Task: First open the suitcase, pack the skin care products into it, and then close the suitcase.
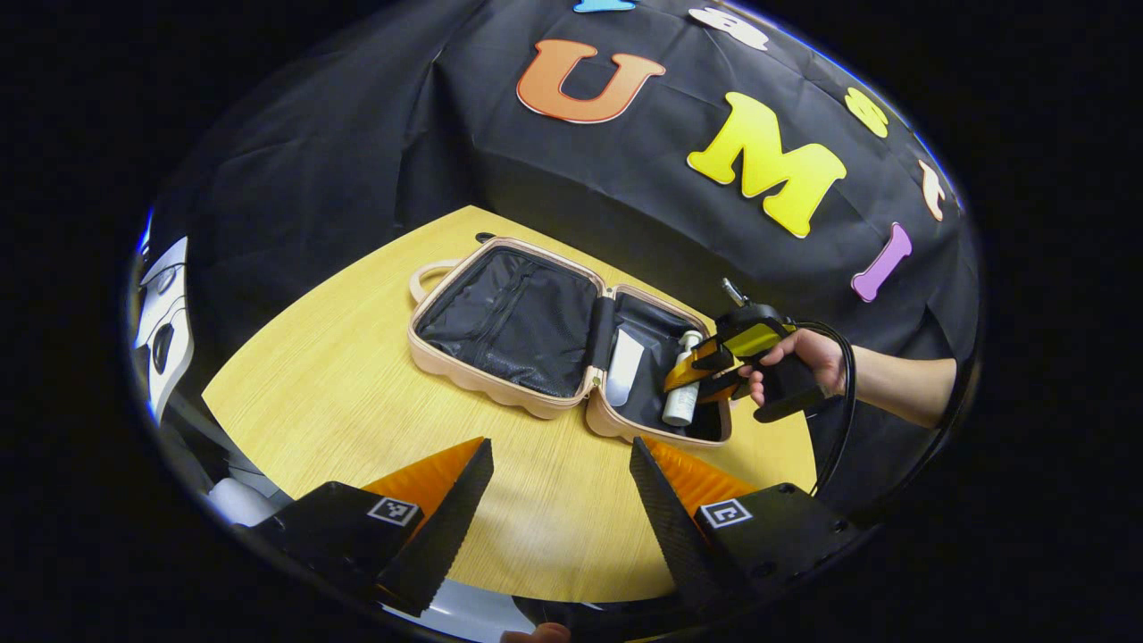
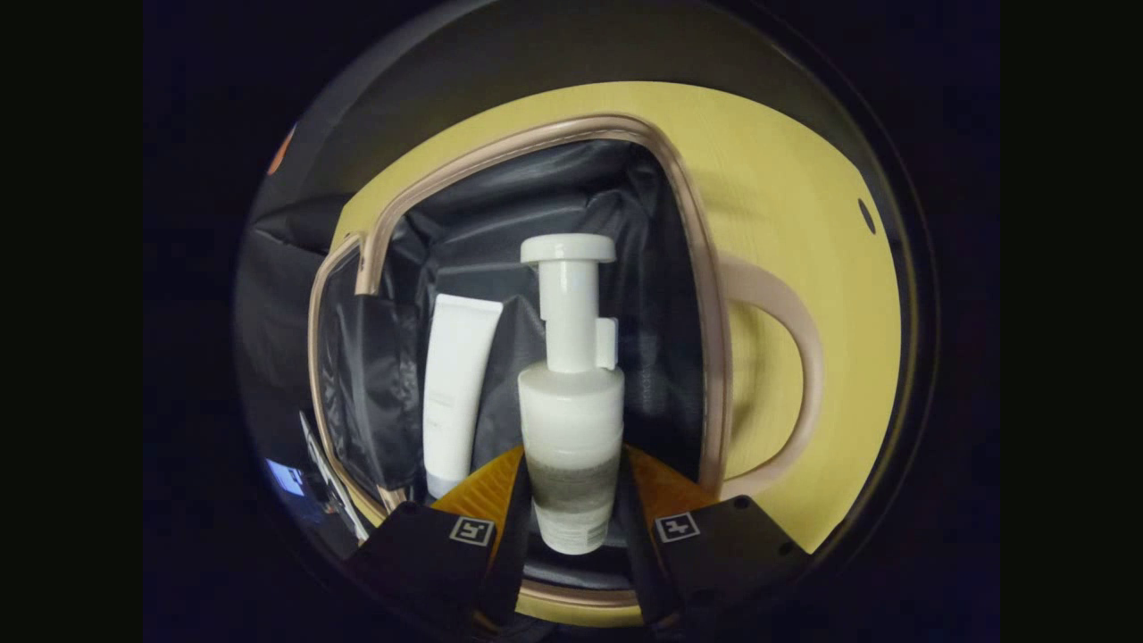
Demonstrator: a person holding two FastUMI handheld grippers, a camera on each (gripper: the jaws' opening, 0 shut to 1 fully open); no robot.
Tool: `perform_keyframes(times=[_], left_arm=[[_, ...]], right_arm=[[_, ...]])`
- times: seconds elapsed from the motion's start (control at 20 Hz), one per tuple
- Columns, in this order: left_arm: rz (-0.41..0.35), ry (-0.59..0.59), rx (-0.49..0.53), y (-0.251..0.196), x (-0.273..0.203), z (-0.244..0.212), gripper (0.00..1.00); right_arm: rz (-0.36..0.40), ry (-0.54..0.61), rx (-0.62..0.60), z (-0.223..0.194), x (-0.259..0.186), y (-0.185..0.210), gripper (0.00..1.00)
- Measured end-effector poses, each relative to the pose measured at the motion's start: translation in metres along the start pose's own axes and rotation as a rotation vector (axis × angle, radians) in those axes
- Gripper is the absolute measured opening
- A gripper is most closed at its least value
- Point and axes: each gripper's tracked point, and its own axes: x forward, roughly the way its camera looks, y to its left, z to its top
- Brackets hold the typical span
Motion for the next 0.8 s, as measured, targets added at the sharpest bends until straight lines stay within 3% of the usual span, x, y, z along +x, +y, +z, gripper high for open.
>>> perform_keyframes(times=[0.3, 0.4, 0.5, 0.6, 0.7, 0.75, 0.8], left_arm=[[-0.005, -0.015, -0.071, -0.005, 0.000, -0.004, 0.98], [-0.048, -0.048, -0.082, -0.011, -0.002, 0.002, 0.98], [-0.099, -0.091, -0.102, -0.013, -0.003, 0.014, 0.98], [-0.103, -0.133, -0.141, 0.003, 0.002, 0.031, 0.98], [-0.102, -0.177, -0.208, 0.026, 0.014, 0.052, 0.98], [-0.110, -0.206, -0.247, 0.041, 0.021, 0.065, 0.98], [-0.122, -0.229, -0.293, 0.055, 0.026, 0.076, 0.98]], right_arm=[[0.014, -0.035, 0.011, 0.004, -0.004, 0.009, 0.52], [0.028, -0.048, 0.007, 0.001, -0.015, 0.009, 0.54], [0.057, -0.063, -0.026, -0.009, -0.033, 0.011, 0.64], [0.076, -0.120, -0.085, -0.014, -0.056, 0.008, 0.76], [0.104, -0.219, -0.165, -0.013, -0.084, 0.007, 0.77], [0.126, -0.274, -0.212, -0.013, -0.101, 0.008, 0.72], [0.157, -0.320, -0.261, -0.016, -0.119, 0.011, 0.78]])
